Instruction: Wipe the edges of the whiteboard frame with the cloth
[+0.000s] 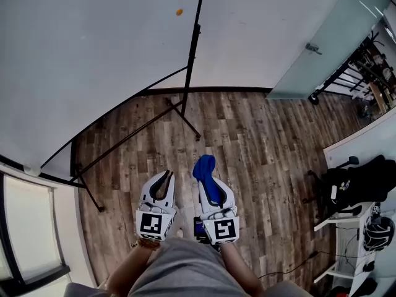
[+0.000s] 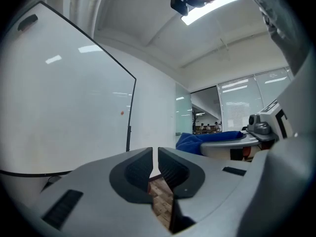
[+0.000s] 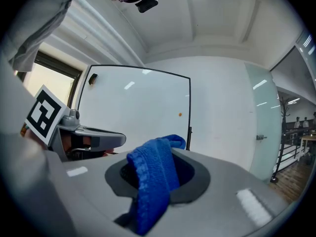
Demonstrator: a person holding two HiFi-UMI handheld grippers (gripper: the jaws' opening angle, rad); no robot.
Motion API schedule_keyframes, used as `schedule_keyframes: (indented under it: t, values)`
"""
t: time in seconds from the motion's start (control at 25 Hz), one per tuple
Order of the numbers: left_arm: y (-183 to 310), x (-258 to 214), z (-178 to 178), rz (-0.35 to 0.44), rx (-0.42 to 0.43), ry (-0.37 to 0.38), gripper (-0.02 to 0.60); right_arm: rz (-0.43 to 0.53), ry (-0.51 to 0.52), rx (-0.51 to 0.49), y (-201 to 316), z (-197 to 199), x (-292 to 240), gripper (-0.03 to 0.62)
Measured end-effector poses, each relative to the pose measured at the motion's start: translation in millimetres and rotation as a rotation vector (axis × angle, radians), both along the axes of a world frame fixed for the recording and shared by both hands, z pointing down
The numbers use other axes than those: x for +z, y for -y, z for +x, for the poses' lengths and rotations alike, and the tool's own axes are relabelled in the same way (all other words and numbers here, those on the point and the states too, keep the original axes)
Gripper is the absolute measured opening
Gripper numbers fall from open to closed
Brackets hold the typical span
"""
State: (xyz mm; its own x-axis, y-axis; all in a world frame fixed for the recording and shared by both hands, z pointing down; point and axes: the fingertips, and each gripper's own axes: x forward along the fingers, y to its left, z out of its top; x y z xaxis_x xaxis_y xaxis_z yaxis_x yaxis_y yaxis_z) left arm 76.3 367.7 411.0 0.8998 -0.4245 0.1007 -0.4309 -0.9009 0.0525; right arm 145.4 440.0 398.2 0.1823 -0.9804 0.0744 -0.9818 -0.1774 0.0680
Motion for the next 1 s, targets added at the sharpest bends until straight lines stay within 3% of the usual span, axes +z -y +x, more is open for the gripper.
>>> schedule_keyframes:
  t: [0.48, 0.68, 1.0]
  values:
    - [128, 0, 78, -0.029, 0.039, -0.061, 0.028, -0.065, -0.03, -0.008, 126, 77, 8, 0.106]
    - [162, 11, 106, -0.042, 0.057, -0.039, 0.026, -0.09, -0.008, -0.014, 157, 107, 20, 0.106]
    - [204, 39, 153, -0.07, -0.017, 0.021, 0.023, -0.101, 0.087, -0.078, 202, 176, 49, 0.107]
